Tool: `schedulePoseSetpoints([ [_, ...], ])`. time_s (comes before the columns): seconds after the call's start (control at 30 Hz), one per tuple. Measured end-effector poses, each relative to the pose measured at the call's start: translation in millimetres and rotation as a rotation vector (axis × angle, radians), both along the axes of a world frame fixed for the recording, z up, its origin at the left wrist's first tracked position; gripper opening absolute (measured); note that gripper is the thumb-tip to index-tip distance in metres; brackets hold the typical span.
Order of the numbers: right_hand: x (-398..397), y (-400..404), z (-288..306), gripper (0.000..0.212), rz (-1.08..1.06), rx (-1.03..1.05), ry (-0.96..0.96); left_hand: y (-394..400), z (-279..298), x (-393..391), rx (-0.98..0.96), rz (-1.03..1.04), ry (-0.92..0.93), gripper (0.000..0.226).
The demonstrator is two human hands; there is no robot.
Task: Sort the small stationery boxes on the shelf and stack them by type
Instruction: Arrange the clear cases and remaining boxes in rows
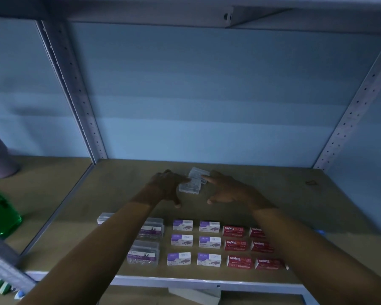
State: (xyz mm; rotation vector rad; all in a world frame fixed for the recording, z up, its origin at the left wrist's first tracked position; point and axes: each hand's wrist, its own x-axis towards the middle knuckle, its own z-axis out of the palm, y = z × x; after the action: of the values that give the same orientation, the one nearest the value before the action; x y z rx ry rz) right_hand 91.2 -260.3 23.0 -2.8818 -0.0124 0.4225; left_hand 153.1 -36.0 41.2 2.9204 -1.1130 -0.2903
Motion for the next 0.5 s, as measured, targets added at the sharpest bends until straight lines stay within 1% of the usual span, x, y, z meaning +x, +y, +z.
schedulePoseSetpoints([
  [0.27,-5.6,-8.3,-5.9,0.089,-0.016,0.041,-0.13,8.5,-7.3,1.2,-0.155,0.0,-0.042,0.081],
  [0.3,-6.4,-8.5,-6.9,0.083,-0.023,0.062,-0.155,9.9,-9.2,0.9,-0.18,-0.003,-0.051,0.077],
  [0.43,-10.1,-7.5,-11.9,0.044,-0.068,0.144,-0.333,11.9,-18.5,-3.8,-0.293,-0.007,-0.121,0.061],
  [0.5,-11.8,-7.1,-15.9,0.032,-0.092,0.159,-0.411,11.2,-22.6,-4.8,-0.327,-0.017,-0.156,0.056],
])
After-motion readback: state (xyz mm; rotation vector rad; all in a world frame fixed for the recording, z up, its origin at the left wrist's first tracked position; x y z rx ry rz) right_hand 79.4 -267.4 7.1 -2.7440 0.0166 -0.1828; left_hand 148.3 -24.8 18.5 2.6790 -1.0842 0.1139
